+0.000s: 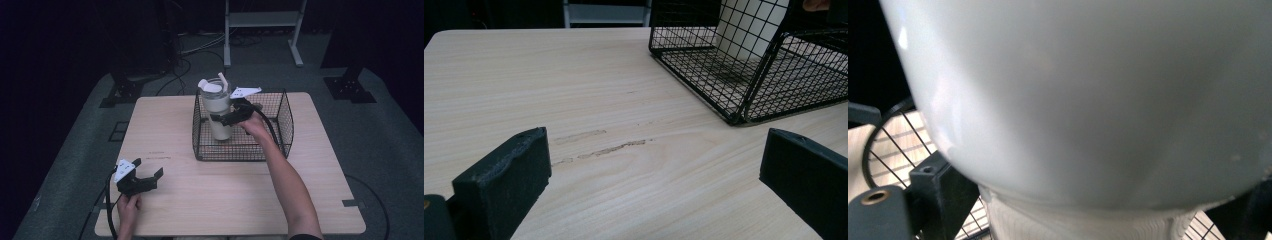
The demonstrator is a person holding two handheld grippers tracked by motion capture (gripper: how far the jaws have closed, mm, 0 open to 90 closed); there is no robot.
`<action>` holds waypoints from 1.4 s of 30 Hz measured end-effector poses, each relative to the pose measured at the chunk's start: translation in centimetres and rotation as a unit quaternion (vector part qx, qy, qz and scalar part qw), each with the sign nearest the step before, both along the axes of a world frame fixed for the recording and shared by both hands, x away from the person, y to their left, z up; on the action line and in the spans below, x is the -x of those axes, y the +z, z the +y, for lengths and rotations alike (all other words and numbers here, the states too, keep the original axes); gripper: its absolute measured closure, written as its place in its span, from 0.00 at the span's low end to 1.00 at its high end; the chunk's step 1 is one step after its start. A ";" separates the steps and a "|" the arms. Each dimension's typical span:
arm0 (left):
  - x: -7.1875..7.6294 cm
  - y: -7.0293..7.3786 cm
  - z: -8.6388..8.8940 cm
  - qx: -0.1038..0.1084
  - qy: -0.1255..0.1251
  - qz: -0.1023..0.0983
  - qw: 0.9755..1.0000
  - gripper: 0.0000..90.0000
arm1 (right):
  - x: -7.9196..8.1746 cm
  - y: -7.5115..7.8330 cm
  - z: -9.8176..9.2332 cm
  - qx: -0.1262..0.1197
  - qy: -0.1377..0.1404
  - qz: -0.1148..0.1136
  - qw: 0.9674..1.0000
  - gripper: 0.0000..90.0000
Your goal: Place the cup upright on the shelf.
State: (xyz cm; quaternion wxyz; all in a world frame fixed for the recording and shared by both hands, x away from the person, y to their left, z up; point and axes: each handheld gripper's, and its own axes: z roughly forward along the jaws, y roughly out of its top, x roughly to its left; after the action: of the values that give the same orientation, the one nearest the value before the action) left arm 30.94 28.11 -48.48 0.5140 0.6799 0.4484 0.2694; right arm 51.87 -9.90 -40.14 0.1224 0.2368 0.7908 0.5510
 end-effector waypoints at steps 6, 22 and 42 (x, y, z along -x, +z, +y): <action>0.0 0.0 0.0 -0.001 -0.001 -0.001 1.000 0.00 | -0.5 -0.8 0.0 0.015 -0.004 0.011 1.000 0.09; 0.0 0.0 0.1 0.005 0.000 -0.002 1.000 0.00 | -1.0 -1.8 -0.4 0.029 0.008 0.027 0.999 0.09; 0.1 0.0 0.0 0.004 -0.002 -0.003 1.000 0.00 | -0.3 -2.0 -1.3 0.047 0.014 0.004 0.999 0.09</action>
State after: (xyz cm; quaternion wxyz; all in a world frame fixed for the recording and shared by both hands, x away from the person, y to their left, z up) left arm 30.84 28.12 -48.49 0.5188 0.6780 0.4460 0.2688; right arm 52.18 -11.21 -42.09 0.1225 0.2215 0.8198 0.5137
